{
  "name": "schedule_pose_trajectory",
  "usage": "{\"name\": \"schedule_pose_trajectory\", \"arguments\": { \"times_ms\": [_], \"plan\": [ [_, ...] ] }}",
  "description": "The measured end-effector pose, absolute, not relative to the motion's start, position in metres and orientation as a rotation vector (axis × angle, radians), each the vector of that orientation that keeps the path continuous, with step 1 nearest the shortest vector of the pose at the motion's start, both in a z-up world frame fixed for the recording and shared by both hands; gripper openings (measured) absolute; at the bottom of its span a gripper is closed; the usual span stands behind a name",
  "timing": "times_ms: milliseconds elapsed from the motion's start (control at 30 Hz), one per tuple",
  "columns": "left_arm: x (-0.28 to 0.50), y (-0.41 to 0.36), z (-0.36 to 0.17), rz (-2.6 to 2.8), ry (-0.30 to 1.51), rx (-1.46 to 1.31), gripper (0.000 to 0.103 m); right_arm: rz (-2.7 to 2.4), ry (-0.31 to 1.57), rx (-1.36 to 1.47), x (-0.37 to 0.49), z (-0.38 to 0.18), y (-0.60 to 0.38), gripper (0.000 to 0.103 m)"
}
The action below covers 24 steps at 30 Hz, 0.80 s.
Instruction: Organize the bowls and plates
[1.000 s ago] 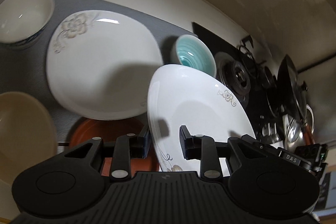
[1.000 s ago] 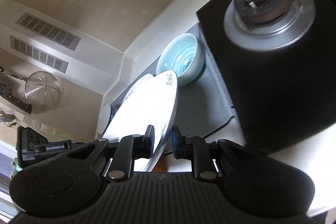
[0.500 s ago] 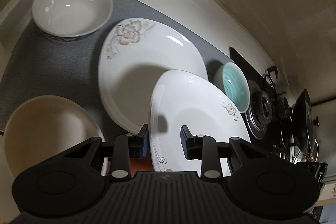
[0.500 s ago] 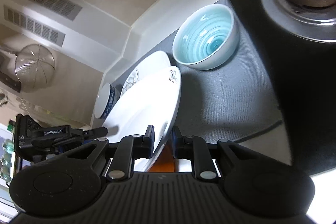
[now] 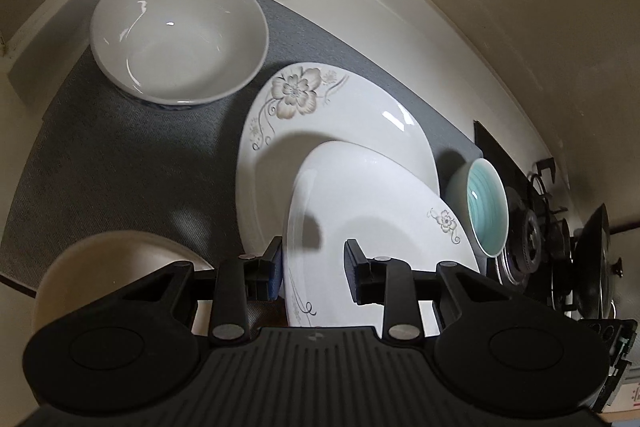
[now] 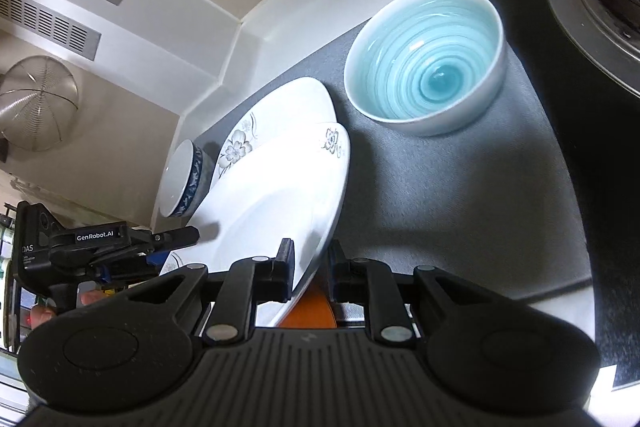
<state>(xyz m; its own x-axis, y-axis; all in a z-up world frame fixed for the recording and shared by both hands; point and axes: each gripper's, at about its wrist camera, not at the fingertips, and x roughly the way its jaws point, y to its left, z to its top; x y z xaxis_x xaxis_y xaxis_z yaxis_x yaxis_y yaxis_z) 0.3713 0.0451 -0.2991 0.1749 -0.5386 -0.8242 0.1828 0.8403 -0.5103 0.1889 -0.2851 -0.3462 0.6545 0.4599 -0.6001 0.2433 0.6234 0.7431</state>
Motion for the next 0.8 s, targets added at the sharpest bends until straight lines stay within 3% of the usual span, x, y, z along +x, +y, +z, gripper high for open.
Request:
{"name": "schedule_pose_trajectory", "arguments": {
  "times_ms": [433, 667, 800],
  "plan": [
    [0.393, 0.053, -0.326, -0.478, 1.401, -0.440, 0.035, 0.071, 0.911, 0.953, 0.214, -0.352, -0.287, 0.012],
    [0.397, 0.057, -0.322, -0.460, 1.449, -0.476, 0.045, 0.036, 0.931, 0.927, 0.228, -0.353, -0.287, 0.009],
    [0.390, 0.055, -0.308, -0.474, 1.442, -0.436, 0.059, 0.022, 0.921, 0.915, 0.234, -0.351, -0.289, 0.009]
  ]
}}
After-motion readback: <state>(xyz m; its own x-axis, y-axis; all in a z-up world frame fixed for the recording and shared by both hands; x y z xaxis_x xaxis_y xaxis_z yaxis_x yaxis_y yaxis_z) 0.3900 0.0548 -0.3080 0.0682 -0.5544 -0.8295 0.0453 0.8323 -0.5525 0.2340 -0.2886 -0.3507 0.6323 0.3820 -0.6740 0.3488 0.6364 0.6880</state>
